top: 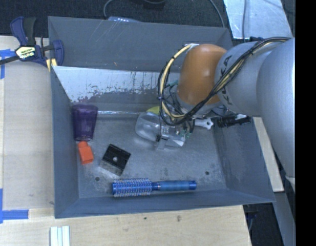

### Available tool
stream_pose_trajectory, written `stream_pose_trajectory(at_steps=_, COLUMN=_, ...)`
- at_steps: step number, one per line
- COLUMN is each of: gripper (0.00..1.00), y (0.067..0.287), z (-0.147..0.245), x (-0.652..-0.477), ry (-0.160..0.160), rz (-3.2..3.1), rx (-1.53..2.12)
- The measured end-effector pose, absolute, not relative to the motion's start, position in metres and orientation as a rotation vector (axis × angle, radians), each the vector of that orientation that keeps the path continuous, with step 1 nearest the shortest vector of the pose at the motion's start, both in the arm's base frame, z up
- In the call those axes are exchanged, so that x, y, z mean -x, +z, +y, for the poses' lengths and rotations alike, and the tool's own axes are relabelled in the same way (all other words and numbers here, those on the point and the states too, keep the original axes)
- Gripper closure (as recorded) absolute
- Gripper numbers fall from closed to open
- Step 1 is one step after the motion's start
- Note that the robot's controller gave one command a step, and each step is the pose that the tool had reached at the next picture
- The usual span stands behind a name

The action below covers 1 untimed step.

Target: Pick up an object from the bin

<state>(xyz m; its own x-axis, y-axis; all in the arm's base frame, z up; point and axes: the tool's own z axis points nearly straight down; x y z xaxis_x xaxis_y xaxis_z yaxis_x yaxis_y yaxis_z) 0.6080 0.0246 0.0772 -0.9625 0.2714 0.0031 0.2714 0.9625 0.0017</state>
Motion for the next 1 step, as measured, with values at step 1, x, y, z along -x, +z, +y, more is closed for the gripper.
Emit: stream_pose_trajectory(at_steps=1, gripper=1.00, y=0.0772, z=0.0246, x=-0.6080, ry=-0.003, rz=-3.109, rx=0.430)
